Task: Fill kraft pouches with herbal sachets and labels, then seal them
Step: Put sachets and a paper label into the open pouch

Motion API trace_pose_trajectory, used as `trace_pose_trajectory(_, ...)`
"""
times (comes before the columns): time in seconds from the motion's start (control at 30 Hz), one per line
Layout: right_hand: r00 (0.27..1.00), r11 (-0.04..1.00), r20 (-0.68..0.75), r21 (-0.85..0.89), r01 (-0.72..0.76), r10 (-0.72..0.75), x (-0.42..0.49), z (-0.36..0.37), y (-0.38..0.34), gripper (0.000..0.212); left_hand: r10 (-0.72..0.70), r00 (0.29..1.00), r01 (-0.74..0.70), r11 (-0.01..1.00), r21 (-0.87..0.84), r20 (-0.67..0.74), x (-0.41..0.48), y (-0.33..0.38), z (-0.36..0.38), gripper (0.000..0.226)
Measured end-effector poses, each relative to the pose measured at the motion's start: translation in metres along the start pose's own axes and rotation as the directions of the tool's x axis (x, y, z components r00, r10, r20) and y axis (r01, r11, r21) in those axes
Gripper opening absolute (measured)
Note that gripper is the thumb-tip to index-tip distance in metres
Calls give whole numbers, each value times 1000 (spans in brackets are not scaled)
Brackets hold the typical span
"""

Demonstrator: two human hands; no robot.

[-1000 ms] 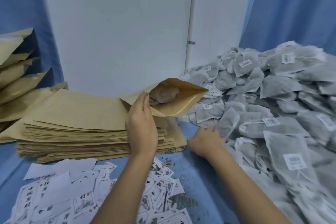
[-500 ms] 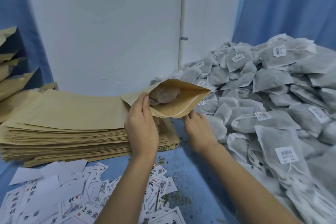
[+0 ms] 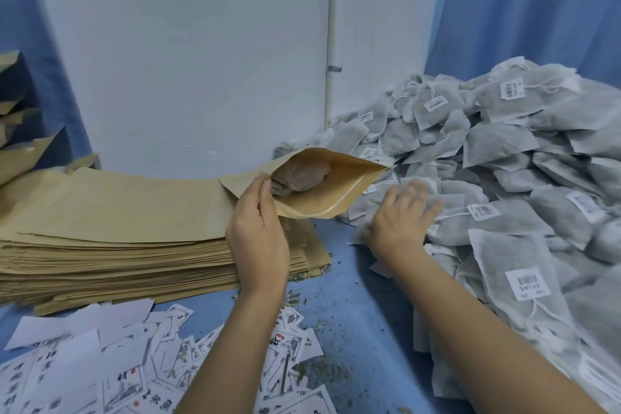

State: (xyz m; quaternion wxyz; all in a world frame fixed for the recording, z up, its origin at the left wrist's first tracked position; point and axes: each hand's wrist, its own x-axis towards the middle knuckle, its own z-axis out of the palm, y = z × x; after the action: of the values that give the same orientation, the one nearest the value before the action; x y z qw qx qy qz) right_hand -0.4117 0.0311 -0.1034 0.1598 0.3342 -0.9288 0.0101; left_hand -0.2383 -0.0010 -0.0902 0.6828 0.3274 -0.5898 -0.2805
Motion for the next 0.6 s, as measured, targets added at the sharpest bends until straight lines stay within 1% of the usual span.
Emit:
trace_pose_trajectory(0.07, 993, 993, 76, 70, -93, 88, 1, 0, 1, 85, -6, 1000, 6, 1000, -4, 1, 0, 0, 0, 32)
trace_pose_trajectory(0.13, 990, 986, 98, 123, -115, 103, 1, 1, 0, 88, -7, 1000, 7, 1000, -6, 3, 0, 1, 0, 32)
trace_pose_trajectory(0.17, 995, 985, 67, 146, -87, 77, -1, 1, 0, 88, -6, 1000, 6, 1000, -3, 4, 0, 1, 0, 32)
trace_pose_trajectory(0.23, 997, 968, -56, 245, 62, -50, -3, 1, -1, 89, 0, 1000, 0, 1000, 2, 2, 1, 2, 0, 31)
trace_pose_trajectory(0.27, 987, 929, -109, 340, 145, -115, -5, 1, -1, 92, 5, 1000, -5, 1000, 0, 0, 2, 2, -1, 31)
trace_pose_trajectory(0.3, 980, 873, -136, 447, 193, -147, -8, 0, -1, 97, 12, 1000, -12, 1000, -3, -1, 3, 2, -1, 31)
trace_pose_trajectory(0.33, 980, 821, -133, 537, 194, -145, -10, -1, -2, 102, 19, 1000, -19, 1000, -5, -2, 4, 2, -2, 31)
trace_pose_trajectory(0.37, 988, 785, -99, 600, 157, -121, -9, -1, -2, 107, 27, 1000, -27, 1000, -5, -8, 6, 2, -3, 30)
trace_pose_trajectory(0.4, 995, 764, -30, 639, 89, -91, -9, -1, -2, 109, 35, 999, -35, 999, -4, -19, 8, 2, -4, 30)
trace_pose_trajectory(0.43, 996, 762, 56, 647, 17, -71, -9, 1, -1, 106, 44, 998, -44, 999, -2, -34, 10, 2, -5, 29)
trace_pose_trajectory(0.47, 989, 773, 132, 633, -38, -60, -9, 3, 0, 96, 54, 997, -54, 999, 2, -48, 13, 2, -6, 29)
trace_pose_trajectory(0.5, 984, 788, 166, 614, -52, -64, -10, 4, 1, 79, 63, 996, -63, 998, 9, -61, 16, 2, -8, 28)
trace_pose_trajectory(0.53, 987, 796, 144, 604, -25, -78, -11, 5, 3, 61, 70, 995, -69, 997, 15, -73, 18, 2, -9, 28)
trace_pose_trajectory(0.57, 993, 790, 75, 613, 28, -93, -12, 4, 3, 48, 76, 994, -75, 997, 20, -83, 21, 2, -10, 28)
trace_pose_trajectory(0.6, 993, 759, -21, 643, 101, -115, -13, 3, 3, 44, 80, 992, -79, 997, 22, -96, 24, 2, -11, 27)
